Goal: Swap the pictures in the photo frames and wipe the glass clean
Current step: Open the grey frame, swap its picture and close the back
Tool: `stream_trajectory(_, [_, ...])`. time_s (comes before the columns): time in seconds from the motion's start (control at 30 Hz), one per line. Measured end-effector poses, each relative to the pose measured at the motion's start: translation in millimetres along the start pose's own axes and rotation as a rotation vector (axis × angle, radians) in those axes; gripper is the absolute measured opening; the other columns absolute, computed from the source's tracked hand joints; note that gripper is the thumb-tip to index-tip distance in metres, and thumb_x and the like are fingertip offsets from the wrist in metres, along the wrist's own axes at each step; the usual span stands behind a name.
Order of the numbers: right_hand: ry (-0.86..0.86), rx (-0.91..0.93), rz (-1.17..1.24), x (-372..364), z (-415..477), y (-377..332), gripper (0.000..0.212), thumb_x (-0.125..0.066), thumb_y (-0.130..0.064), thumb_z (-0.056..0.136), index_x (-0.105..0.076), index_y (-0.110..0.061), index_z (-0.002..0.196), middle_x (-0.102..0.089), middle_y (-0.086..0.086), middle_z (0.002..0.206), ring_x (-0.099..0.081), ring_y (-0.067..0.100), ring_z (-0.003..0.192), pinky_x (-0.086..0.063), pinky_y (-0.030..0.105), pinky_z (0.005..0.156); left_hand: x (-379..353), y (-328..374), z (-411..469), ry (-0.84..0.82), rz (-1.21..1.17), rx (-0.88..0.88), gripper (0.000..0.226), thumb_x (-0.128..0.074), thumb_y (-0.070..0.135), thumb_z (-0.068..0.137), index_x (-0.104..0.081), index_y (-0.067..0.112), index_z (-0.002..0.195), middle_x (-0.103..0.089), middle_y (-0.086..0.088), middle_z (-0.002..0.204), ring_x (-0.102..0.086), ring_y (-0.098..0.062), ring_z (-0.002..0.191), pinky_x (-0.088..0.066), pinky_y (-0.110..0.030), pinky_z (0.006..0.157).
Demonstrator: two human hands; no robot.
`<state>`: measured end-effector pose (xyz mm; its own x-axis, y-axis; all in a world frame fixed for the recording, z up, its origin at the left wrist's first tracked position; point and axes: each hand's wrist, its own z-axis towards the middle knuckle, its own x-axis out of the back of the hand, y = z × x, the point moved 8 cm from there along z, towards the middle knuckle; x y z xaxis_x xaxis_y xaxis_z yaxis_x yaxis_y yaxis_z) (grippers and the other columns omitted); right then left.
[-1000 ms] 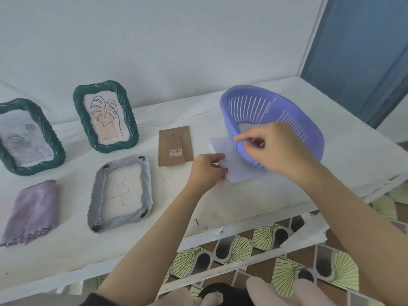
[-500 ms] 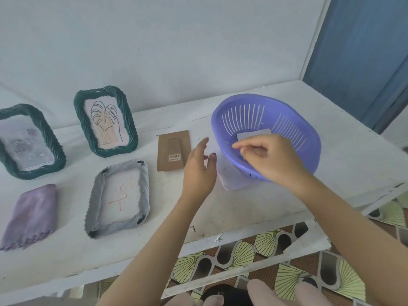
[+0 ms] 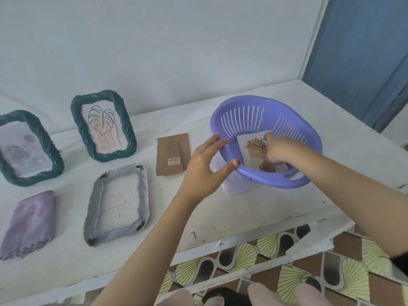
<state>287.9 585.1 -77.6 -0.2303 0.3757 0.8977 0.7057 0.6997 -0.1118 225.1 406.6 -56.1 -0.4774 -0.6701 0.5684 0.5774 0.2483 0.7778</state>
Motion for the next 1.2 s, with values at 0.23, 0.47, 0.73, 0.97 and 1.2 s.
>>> stream_trajectory(0.23, [0.233, 0.075, 0.141, 20.5, -1.4, 2.2, 0.055, -0.051, 0.006, 0.080, -0.034, -0.007, 0.131, -0.051, 0.017, 0.099, -0.049, 0.030, 0.082, -0.037, 0.031, 0.058, -2.6, -2.0, -0.3, -0.011, -0.029, 0.014, 0.050, -0.063, 0.044, 0.083, -0.048, 0.036, 0.129, -0.034, 0.016, 0.147, -0.028, 0.000, 0.135, -0.028, -0.026, 0.107])
stream_trajectory(0.47, [0.620, 0.242, 0.416, 61.0, -41.3, 3.6, 0.042, -0.052, -0.002, 0.079, -0.046, -0.015, 0.119, -0.060, 0.010, 0.084, -0.054, 0.030, 0.078, -0.045, 0.038, 0.066, 10.7, 12.9, 0.5, 0.083, -0.011, -0.055, 0.052, -0.067, 0.033, 0.083, -0.046, 0.033, 0.130, -0.045, 0.026, 0.132, -0.035, 0.010, 0.121, -0.025, -0.004, 0.099])
stream_trajectory(0.73, [0.790, 0.645, 0.524, 54.8, -111.4, -53.6, 0.034, -0.063, -0.024, 0.086, -0.047, -0.018, 0.115, -0.072, 0.000, 0.071, -0.063, 0.027, 0.067, -0.050, 0.038, 0.061, 37.2, 36.8, 6.4, 0.151, -0.617, 0.168, 0.023, -0.053, 0.016, 0.093, -0.055, 0.027, 0.112, -0.070, -0.007, 0.102, -0.071, -0.021, 0.084, -0.057, -0.031, 0.078])
stream_trajectory(0.97, [0.575, 0.824, 0.543, 17.6, -115.8, -96.4, 0.041, -0.067, -0.025, 0.081, -0.049, -0.024, 0.118, -0.072, -0.011, 0.092, -0.066, 0.016, 0.091, -0.047, 0.039, 0.090, 70.8, 4.6, -11.6, 0.246, -0.612, 0.350, 0.011, -0.060, 0.018, 0.088, -0.061, 0.011, 0.097, -0.073, -0.007, 0.088, -0.070, -0.021, 0.068, -0.056, -0.033, 0.062])
stream_trajectory(1.2, [0.653, 0.826, 0.488, -10.7, -123.7, -130.0, 0.039, -0.065, -0.023, 0.083, -0.051, -0.026, 0.119, -0.072, -0.015, 0.089, -0.058, 0.009, 0.087, -0.030, 0.010, 0.082, 98.3, -22.2, -40.5, 0.239, -0.594, 0.359, 0.026, -0.074, 0.025, 0.078, -0.056, 0.012, 0.092, -0.062, -0.032, 0.084, -0.066, -0.036, 0.076, -0.058, -0.045, 0.071])
